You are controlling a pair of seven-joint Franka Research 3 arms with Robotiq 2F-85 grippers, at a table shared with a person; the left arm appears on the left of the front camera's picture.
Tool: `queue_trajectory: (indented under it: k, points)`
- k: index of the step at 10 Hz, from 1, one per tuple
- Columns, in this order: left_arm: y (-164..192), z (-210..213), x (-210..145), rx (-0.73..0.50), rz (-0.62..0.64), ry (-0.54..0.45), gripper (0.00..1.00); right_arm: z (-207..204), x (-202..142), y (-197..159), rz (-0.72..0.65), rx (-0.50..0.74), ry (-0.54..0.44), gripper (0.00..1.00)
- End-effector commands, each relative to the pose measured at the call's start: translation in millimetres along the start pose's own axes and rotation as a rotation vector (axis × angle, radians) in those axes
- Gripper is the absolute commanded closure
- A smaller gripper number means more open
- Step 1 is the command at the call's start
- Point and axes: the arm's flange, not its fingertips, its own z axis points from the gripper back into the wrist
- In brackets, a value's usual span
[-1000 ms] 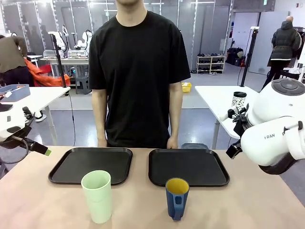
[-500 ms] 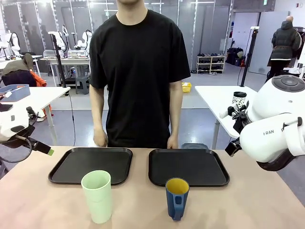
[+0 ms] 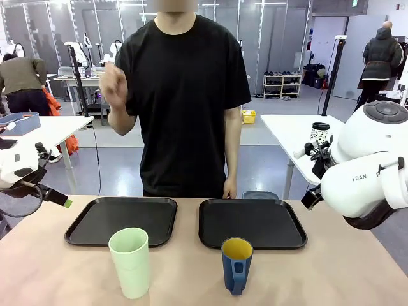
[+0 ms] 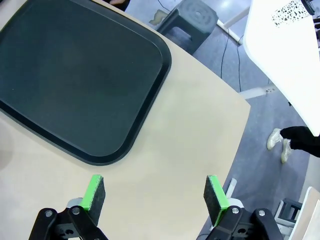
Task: Sort and store the cups by type.
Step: Pick up the Reusable plastic cup.
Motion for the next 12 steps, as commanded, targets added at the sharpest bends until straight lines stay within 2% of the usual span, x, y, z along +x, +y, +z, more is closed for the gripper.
queue_trajectory:
  k: [1, 9, 10, 12]
  points:
    - [0.6, 2.1, -0.1, 0.001, 0.003, -0.006, 0.0, -1.2, 0.0, 0.5, 0.003, 0.0, -0.003, 0.0]
    - [0.4, -0.1, 1.2, -0.002, -0.009, 0.013, 0.0, -1.2, 0.0, 0.5, 0.003, 0.0, -0.003, 0.0]
    - [-0.2, -0.2, 0.8, 0.0, -0.035, 0.021, 0.0, -1.2, 0.0, 0.5, 0.003, 0.0, -0.003, 0.0]
    - [2.5, 7.5, 3.5, 0.029, -0.195, 0.06, 0.0, -1.2, 0.0, 0.5, 0.003, 0.0, -0.003, 0.0]
